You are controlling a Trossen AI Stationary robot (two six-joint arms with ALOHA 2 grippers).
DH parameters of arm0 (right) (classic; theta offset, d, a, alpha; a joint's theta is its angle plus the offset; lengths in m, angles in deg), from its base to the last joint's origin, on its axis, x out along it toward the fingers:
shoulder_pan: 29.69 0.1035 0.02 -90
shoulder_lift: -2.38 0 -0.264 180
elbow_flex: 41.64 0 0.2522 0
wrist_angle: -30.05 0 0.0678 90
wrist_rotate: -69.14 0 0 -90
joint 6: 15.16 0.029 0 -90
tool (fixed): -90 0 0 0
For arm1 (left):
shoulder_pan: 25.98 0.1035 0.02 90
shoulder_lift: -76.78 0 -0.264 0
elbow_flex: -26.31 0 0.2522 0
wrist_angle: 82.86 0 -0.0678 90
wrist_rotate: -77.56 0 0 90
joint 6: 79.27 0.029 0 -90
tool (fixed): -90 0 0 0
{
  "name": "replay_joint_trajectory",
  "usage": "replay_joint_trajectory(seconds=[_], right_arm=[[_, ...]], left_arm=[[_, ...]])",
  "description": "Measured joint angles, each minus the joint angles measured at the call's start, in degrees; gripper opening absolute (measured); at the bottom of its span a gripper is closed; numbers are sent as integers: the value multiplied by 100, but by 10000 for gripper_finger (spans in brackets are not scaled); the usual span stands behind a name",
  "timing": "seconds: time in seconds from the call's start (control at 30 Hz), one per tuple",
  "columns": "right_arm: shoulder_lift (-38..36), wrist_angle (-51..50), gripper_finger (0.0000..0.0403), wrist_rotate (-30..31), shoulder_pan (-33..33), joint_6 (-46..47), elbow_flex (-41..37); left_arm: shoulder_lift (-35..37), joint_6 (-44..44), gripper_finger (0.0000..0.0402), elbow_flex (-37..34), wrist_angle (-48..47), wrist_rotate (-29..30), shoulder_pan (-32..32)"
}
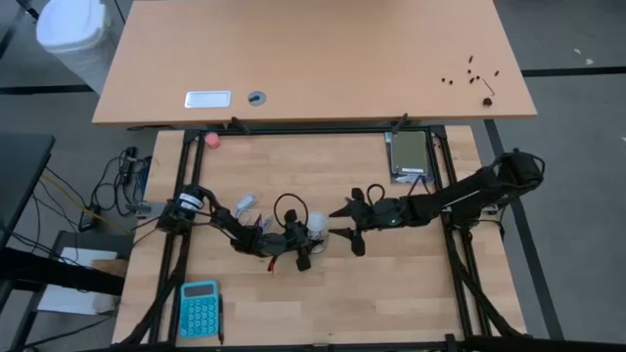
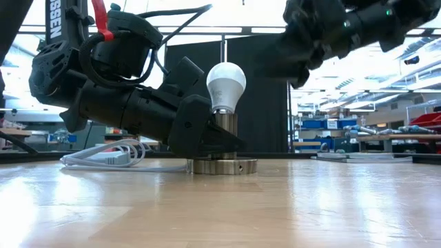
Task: Screw lightbulb
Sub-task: Insert the lightbulb into the lamp holder
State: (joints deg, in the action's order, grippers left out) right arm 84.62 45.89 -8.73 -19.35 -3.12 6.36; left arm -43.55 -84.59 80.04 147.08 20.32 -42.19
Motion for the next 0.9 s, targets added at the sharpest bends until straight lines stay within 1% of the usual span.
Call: replay_joint_trajectory(seconds=[0.1,0.3,0.43,0.57,0.63,0.77,0.9], right_arm=[[-97,200,231,21,-68,70,59],[15,-144,231,-60,-290,235,446],[15,-375,231,-529,-568,431,660],[132,-638,231,-745,-665,403,878],[323,-745,231,-921,-703,403,1023],[630,-1027,231,-1060,-744,297,1278],[679,-1036,231,-1200,-749,277,1365]], left_arm=[[0,2,193,-1,1,-10,0],[0,13,193,-2,-4,-29,0],[-2,40,193,-2,-8,-35,0],[-4,46,193,-2,-11,-44,0],[-4,46,193,-2,-11,-46,0],[-4,50,193,-4,-13,-71,0],[-4,51,193,-4,-17,-76,0]])
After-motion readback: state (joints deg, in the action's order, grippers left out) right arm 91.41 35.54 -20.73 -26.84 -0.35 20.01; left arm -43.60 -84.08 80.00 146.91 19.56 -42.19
